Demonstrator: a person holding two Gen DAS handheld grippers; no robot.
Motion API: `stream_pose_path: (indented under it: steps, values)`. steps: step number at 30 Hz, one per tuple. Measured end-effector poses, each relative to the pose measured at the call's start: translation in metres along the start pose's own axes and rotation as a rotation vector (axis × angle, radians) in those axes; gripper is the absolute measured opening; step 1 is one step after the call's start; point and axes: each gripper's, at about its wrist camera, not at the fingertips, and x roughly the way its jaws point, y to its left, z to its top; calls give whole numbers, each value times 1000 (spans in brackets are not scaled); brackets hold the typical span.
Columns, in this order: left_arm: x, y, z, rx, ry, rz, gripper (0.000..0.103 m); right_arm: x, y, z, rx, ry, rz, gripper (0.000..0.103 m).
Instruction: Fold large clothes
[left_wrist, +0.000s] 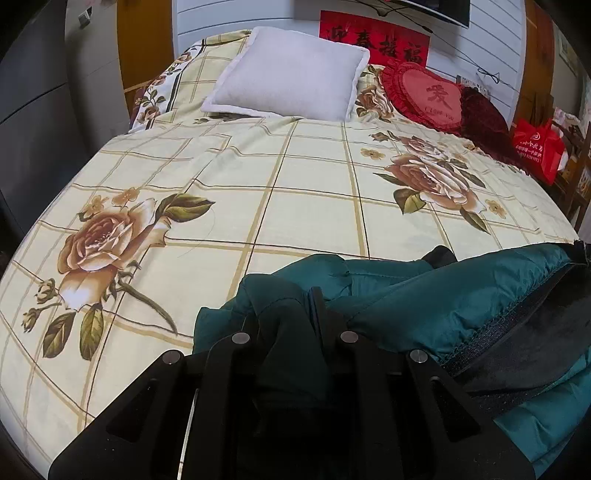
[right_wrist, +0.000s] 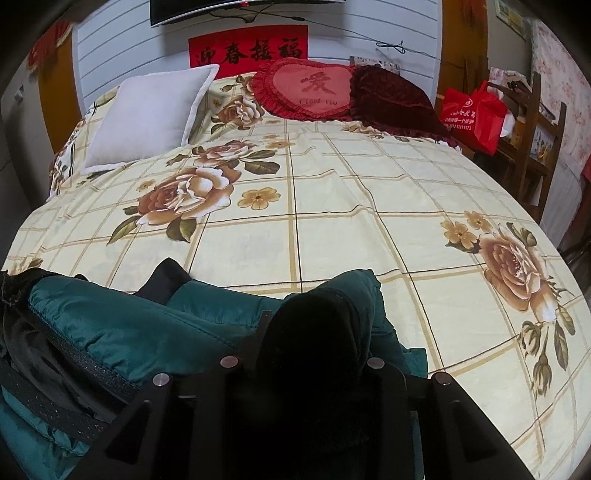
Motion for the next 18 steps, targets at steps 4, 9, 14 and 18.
stream_pose_path:
  steps: [4, 9, 14, 18]
  values:
    - [0, 2, 2, -7, 18, -19, 16, -2, -1, 1, 14, 14, 11, 32]
    - [-5, 5, 9, 1, 49, -42, 18, -14, -22, 5, 122, 53, 132, 43]
    - [-22, 11, 18, -3, 58, -93, 25, -31, -33, 8, 196, 47, 205, 78]
    - [-39, 15, 26, -21, 36, -128, 34, -48, -37, 12, 225, 1, 215, 81]
